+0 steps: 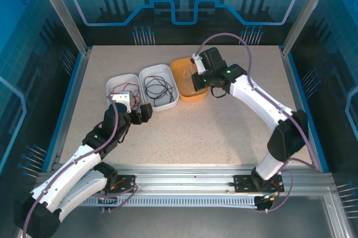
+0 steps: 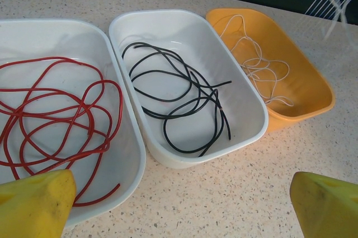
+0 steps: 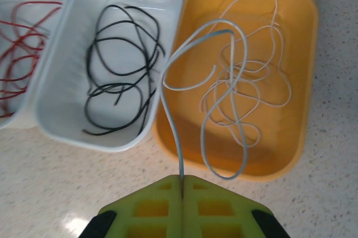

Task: Untangle the cables

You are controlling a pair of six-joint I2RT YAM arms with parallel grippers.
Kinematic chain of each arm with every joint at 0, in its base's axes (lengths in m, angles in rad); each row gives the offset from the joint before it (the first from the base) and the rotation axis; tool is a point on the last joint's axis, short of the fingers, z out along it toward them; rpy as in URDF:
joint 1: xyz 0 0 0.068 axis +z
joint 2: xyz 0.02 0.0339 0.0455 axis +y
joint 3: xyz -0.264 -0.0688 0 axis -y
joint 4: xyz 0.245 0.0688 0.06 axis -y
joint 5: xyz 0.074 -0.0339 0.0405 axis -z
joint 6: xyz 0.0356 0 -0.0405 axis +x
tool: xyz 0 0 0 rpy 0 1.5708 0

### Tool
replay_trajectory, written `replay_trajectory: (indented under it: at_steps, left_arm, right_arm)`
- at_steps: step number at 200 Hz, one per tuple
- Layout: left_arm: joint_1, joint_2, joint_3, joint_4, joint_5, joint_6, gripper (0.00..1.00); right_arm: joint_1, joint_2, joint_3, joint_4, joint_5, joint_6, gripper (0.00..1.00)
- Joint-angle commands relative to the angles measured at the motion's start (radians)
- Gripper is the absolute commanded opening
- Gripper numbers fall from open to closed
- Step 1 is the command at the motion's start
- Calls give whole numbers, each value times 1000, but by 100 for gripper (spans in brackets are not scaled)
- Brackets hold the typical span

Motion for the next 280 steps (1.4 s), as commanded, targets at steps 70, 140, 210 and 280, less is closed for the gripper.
replay_trajectory:
  at_steps: [70,140,210,280]
  left_arm:
    - [11,-40,29,-27,-24,29,99]
    - [10,-51,22,-31,-29,23,99]
    - [11,-46,29,-30,-28,19,99]
    - [18,-48,34,-78,-71,38,99]
  right_arm:
    - [-29,358,260,49,84,-119,0]
    - [-31,438,293,4,108,-168,24]
    - [-29,250,194,36,124,-134,38]
    - [-30,-80,-111,105,213,-32,58]
